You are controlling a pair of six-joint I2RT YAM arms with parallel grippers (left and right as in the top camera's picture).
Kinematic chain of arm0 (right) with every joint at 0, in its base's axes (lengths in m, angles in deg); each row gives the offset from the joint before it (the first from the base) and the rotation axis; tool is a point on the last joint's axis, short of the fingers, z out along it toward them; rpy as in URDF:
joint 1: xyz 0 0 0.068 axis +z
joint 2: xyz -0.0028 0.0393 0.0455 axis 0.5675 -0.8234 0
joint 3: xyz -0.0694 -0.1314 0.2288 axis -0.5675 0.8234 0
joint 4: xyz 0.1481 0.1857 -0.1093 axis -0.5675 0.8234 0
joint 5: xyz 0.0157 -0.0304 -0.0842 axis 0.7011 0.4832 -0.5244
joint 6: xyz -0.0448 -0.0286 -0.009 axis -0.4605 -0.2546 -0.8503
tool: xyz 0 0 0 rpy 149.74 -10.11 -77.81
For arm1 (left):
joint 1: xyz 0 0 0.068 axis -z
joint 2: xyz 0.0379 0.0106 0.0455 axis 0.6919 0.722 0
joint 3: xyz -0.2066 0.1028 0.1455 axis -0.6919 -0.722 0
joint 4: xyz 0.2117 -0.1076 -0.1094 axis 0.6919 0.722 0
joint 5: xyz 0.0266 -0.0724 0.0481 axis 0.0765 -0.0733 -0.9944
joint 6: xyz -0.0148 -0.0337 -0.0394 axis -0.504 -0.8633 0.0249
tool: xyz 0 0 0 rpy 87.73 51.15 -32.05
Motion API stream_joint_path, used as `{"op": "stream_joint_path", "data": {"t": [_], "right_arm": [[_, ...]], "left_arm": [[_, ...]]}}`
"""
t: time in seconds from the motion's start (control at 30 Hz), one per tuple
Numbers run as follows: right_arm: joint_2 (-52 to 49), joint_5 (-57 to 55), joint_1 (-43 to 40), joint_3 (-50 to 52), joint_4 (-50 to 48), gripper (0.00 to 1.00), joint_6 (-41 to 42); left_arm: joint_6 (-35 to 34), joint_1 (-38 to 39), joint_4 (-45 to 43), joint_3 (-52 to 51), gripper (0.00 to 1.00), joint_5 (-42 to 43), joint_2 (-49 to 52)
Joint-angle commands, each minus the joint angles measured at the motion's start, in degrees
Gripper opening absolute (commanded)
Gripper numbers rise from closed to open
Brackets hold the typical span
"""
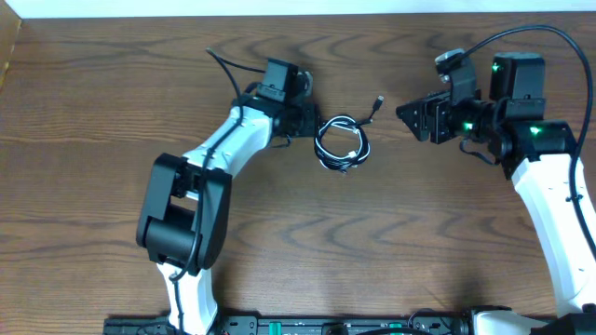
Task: Untangle cables
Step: 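Move both grippers forward toward the tangled black and white cables, then grasp the cable bundle with both grippers from opposite sides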
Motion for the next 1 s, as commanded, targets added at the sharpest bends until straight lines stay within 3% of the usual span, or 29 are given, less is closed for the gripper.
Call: {"op": "stream_joint_path", "data": {"t": [0.0, 0.6, 0.83, 0.9, 0.97], "right_arm": [[0.15, -2.86, 1.4, -1.05, 1.64, 0.68, 0.31], [0.15, -2.86, 1.44, -1.05, 4.61, 0.69, 2.23], [0.09, -3.3, 1.44, -1.05, 4.52, 0.71, 2.25], [-0.13, -3.65, 1.44, -1.05, 4.26, 0.71, 2.25], [-0.39, -3.67, 1.49, -1.05, 4.24, 0.71, 2.27]], "left_arm": [[-4.81, 2.78, -0.24, 0.74, 0.41, -11.76, 0.5], [-10.91, 5.33, -0.72, 0.72, 0.4, -12.31, 4.83], [-12.31, 5.73, -2.54, 0.72, 0.25, -12.37, 6.71], [-12.26, 6.05, -2.47, 0.72, 0.12, -12.81, 6.88], [-12.09, 6.19, -2.51, 0.72, 0.07, -12.79, 6.88]]}}
